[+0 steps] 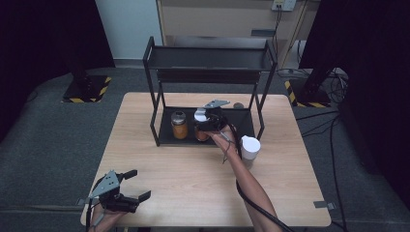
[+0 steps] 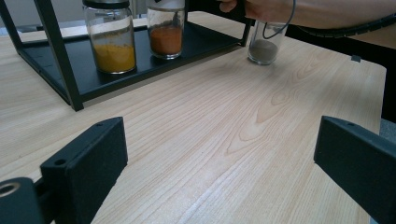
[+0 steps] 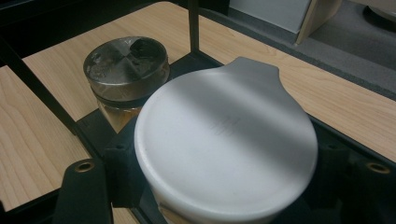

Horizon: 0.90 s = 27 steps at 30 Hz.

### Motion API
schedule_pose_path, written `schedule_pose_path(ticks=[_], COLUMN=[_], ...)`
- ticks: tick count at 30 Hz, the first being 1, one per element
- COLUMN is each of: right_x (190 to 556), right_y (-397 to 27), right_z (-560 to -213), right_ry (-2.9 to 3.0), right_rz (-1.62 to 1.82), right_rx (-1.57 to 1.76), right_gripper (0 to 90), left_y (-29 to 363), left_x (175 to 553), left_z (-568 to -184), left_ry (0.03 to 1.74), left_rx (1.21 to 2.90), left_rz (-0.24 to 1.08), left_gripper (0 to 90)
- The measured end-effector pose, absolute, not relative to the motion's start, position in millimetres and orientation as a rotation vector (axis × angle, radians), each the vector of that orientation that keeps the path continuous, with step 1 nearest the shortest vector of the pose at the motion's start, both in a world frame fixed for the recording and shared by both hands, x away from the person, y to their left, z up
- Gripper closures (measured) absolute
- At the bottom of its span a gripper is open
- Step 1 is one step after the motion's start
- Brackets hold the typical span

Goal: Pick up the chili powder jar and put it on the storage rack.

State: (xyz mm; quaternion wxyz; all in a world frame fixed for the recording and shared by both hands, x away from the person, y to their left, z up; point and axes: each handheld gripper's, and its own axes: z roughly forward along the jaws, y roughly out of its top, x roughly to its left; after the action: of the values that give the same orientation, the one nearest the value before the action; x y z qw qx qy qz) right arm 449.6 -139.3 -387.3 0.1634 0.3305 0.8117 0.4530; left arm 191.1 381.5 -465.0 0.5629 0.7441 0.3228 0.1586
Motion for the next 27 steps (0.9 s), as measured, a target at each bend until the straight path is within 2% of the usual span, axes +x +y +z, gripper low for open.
schedule_pose_path(ticks=[15,27], right_x=[450.3,442.0], right_y=[-141.7,-147.3], right_z=[-389.3,-388.3], right_ry=[2.317,2.270], right_rz=[1.299,1.306], right_rx=[0.922,0.977], right_gripper=[29.7,12.1], left_y=[381.0,380.8], left_x=[190.9,190.7], left_z=[-464.6,-464.4], left_ry=[0.757,0.757], left_rx=[1.755,1.756], left_rz=[0.374,0.377], left_gripper=[1.8,1.9])
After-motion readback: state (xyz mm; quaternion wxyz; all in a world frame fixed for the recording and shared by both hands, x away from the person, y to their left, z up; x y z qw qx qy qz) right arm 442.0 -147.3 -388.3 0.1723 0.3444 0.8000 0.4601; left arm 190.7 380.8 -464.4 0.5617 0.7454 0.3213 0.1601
